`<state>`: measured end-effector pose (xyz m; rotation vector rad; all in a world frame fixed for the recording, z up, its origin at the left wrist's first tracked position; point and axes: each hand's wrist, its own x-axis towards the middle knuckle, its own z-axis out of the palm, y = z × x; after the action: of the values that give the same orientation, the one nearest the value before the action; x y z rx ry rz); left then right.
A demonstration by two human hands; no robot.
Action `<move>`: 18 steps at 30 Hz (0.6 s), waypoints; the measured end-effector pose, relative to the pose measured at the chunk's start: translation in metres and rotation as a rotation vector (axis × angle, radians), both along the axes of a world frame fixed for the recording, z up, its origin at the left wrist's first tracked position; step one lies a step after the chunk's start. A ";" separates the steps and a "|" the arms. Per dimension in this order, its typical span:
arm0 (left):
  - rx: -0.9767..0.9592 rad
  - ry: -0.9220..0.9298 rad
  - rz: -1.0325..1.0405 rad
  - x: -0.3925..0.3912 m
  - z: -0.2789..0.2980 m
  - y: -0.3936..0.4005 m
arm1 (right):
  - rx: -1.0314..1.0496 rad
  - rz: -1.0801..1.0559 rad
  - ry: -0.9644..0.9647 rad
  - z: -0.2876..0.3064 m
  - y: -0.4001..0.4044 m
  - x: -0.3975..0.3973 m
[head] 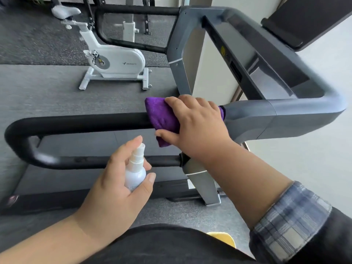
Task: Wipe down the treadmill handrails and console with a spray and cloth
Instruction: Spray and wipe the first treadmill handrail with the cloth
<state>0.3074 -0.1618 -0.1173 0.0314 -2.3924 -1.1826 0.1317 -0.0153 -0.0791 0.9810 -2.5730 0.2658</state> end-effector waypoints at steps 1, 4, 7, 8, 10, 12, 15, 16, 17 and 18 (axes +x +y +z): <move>0.008 -0.001 0.001 0.001 0.000 0.002 | -0.018 -0.015 0.015 -0.001 0.009 -0.003; 0.032 -0.012 0.001 0.007 0.001 0.004 | -0.073 -0.048 0.066 -0.007 0.018 -0.005; 0.032 -0.029 0.028 0.018 -0.001 -0.005 | -0.126 -0.086 0.072 -0.010 -0.004 0.002; 0.034 -0.035 0.038 0.023 -0.002 -0.010 | -0.123 -0.084 0.069 -0.010 -0.015 0.006; 0.035 -0.043 0.058 0.031 -0.003 -0.019 | -0.098 -0.040 0.067 -0.010 -0.040 0.015; 0.020 -0.041 0.082 0.039 -0.003 -0.029 | -0.063 0.005 0.058 -0.009 -0.069 0.026; 0.001 -0.031 0.114 0.052 -0.001 -0.047 | -0.022 0.038 0.063 -0.009 -0.114 0.044; 0.001 -0.028 0.124 0.056 -0.001 -0.055 | -0.009 0.053 0.068 -0.009 -0.128 0.048; 0.004 -0.026 0.134 0.061 0.000 -0.064 | 0.009 0.070 0.072 -0.009 -0.142 0.053; 0.007 -0.023 0.144 0.067 0.000 -0.073 | 0.031 0.092 0.086 -0.010 -0.156 0.058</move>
<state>0.3742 -0.2349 -0.1172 0.2165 -2.3622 -1.1288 0.1899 -0.1714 -0.0892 1.0988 -2.4656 0.2048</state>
